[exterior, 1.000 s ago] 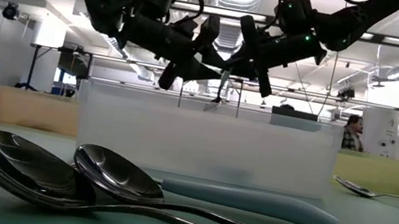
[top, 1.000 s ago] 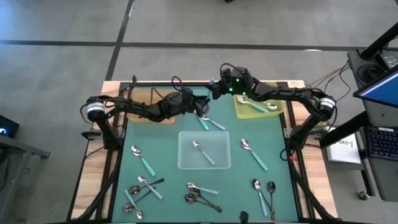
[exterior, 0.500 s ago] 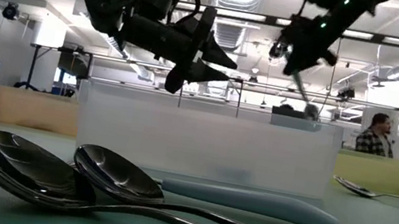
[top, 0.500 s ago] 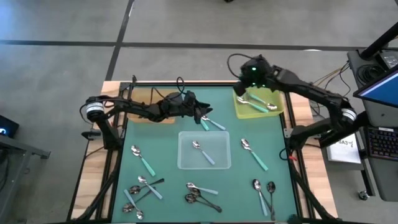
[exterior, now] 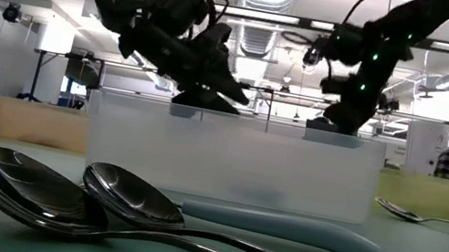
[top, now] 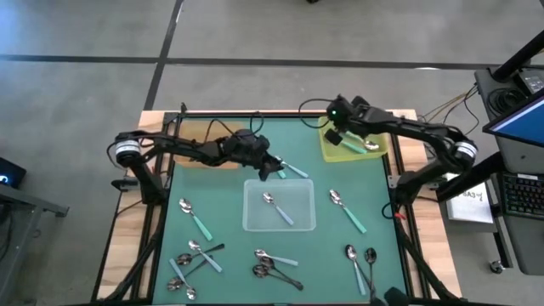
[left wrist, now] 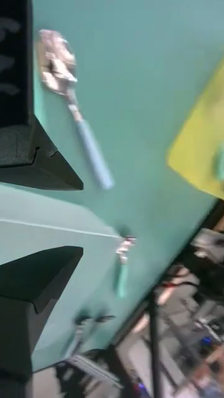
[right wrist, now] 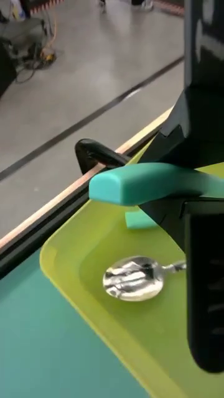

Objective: Sort silverware by color (type)
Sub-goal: Put the light blue spoon into the yellow bin

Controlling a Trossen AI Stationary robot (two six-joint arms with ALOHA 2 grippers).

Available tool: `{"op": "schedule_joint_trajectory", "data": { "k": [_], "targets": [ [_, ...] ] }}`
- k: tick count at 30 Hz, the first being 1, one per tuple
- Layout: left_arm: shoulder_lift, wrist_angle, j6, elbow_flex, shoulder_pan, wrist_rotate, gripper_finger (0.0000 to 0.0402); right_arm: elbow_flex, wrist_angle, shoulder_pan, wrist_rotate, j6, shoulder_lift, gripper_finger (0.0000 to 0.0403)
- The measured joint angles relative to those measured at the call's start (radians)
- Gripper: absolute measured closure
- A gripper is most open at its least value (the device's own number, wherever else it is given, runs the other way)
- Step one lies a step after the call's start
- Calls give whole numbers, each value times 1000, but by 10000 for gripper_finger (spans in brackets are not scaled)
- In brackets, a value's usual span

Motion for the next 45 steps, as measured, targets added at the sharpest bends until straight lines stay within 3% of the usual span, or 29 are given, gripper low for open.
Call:
{"op": "schedule_joint_trajectory", "data": {
  "k": [4,8,11,15,19,26,31,36,45],
  "targets": [
    [-79,-186,42,0,-2,0,261,5,16,2,40,1,40,310],
    [-207,-488,55,0,-15,-7,261,11,17,2,43,19,35,255],
    [-311,-784,4,0,-56,-139,261,11,15,2,42,55,15,235],
    [-440,-1182,-227,-2,-167,-363,261,11,15,2,39,102,-17,229],
    [-523,-1404,-610,-2,-335,-472,261,11,15,2,32,133,-34,237],
    [-528,-1483,-1250,-32,-709,-484,261,11,15,2,32,120,-38,252],
    [-500,-1494,-1550,-75,-845,-409,261,11,18,2,32,106,-36,254],
    [-481,-1485,-1684,-77,-894,-432,261,11,18,2,32,105,-37,254],
    [-370,-1392,-1733,-77,-899,-410,261,11,18,2,32,105,-37,257]
  ]
}}
